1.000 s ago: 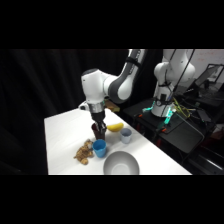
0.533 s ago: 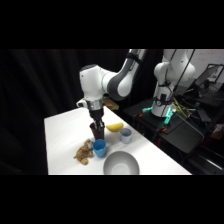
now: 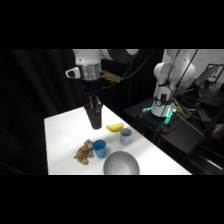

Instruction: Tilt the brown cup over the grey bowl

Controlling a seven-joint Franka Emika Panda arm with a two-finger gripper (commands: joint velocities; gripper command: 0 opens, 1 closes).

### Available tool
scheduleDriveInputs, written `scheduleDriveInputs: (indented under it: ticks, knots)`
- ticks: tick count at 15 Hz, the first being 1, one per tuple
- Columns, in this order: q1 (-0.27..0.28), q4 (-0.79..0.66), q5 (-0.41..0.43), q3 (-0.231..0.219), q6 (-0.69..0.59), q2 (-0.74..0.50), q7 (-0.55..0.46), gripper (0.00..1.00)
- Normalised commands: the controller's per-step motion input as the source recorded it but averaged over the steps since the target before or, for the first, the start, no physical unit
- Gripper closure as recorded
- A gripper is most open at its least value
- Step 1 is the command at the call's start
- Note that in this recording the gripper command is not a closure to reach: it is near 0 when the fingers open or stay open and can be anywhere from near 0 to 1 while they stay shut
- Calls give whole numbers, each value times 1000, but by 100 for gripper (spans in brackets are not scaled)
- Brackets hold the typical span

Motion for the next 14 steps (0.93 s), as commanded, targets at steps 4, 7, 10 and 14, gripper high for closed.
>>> scheduleDriveInputs:
  ticks: [4, 7, 10, 14]
  knots:
    - [69, 248, 539, 184, -275, 83, -470, 13]
    - [35, 259, 589, 153, -273, 174, -511, 12]
    - [-31, 373, 529, 105, -401, 264, -521, 13]
    - [-135, 519, 429, 62, -513, 428, -524, 17]
